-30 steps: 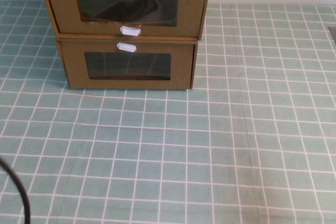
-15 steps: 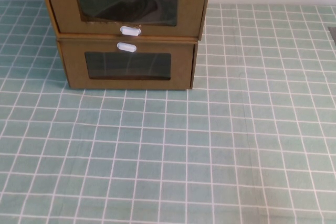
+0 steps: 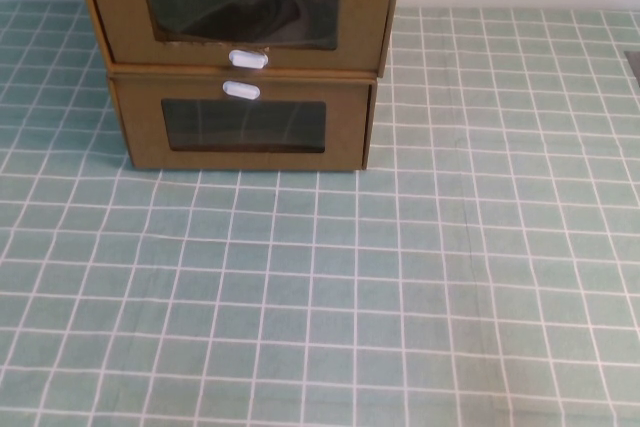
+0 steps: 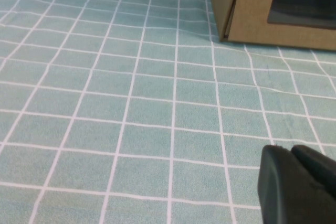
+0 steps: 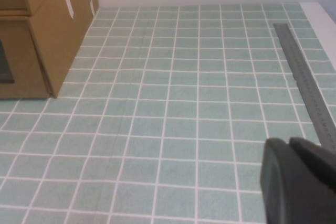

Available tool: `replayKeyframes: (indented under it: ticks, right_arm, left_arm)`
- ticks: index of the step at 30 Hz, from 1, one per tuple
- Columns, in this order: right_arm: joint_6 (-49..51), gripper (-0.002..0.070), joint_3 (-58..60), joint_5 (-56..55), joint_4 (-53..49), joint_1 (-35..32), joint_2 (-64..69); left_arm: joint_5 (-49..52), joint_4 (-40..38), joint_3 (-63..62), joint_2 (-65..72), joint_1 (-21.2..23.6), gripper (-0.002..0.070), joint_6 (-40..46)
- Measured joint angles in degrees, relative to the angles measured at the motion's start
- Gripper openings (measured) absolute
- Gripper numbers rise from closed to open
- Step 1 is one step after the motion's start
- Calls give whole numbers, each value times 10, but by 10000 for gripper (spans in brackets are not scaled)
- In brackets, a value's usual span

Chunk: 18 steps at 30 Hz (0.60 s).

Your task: Close the shoe box

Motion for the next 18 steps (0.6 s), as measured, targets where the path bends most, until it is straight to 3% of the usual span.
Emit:
replayKeyframes:
  ticks: [18]
  right_arm:
    - [0,-14,0,0,0,0,0]
  left_arm:
    - [0,0,0,0,0,-5,-5]
